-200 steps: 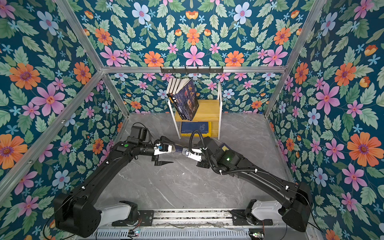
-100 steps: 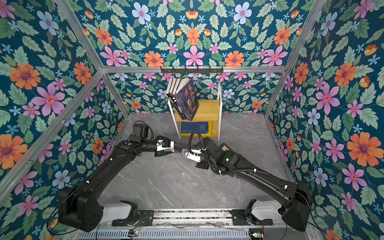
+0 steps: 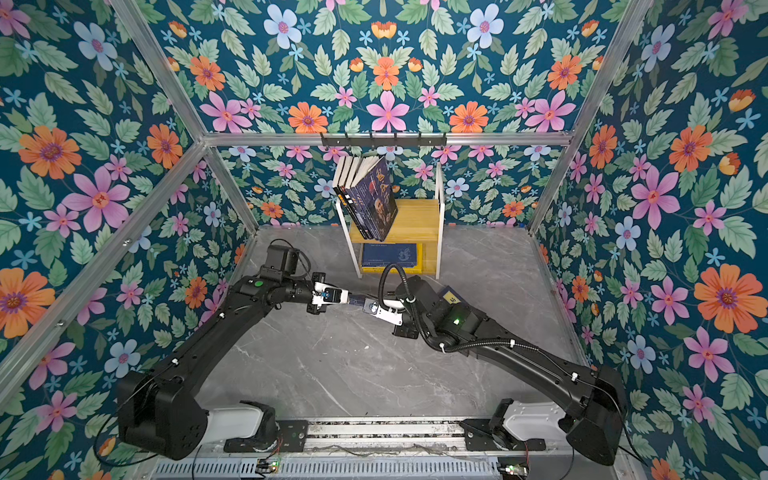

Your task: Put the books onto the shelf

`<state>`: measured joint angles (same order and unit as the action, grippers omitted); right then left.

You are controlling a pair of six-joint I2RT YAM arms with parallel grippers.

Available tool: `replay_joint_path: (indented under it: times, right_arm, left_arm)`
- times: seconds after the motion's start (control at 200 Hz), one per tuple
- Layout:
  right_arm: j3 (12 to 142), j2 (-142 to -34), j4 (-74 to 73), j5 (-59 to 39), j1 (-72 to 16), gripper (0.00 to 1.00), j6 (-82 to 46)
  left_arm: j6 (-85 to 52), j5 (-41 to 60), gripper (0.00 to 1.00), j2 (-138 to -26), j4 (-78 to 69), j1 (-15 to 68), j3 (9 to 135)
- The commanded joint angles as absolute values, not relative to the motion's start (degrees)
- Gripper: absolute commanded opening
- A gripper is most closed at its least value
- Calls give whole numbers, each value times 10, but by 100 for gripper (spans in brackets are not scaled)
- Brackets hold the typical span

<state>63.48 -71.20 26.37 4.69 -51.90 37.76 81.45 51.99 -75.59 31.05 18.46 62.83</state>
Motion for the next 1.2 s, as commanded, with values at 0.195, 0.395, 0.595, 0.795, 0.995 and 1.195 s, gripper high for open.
replay_joint_path:
  times: [0.195, 0.395, 0.595, 0.795, 0.995, 1.195]
  right_arm:
    - [616, -666, 219, 24, -520, 0, 409]
    - [620, -662, 231, 30, -520, 0, 424]
    - [618, -676, 244, 45, -520, 0, 430]
    - [615, -685, 254, 57, -520, 0, 443]
    - [612, -691, 243, 75, -520, 0, 455]
    - [615, -695, 230, 132, -514, 0, 474]
  left_arm:
    - [876, 518, 68, -763, 342, 184, 624]
    - [878, 525, 45, -773, 338, 185, 634]
    - [882, 527, 10, -774, 341, 185, 631]
    - [939, 501, 0, -776, 377, 185, 632]
    - [923, 501, 48, -772, 376, 185, 637]
    - [858, 455, 100, -724, 354, 152, 607]
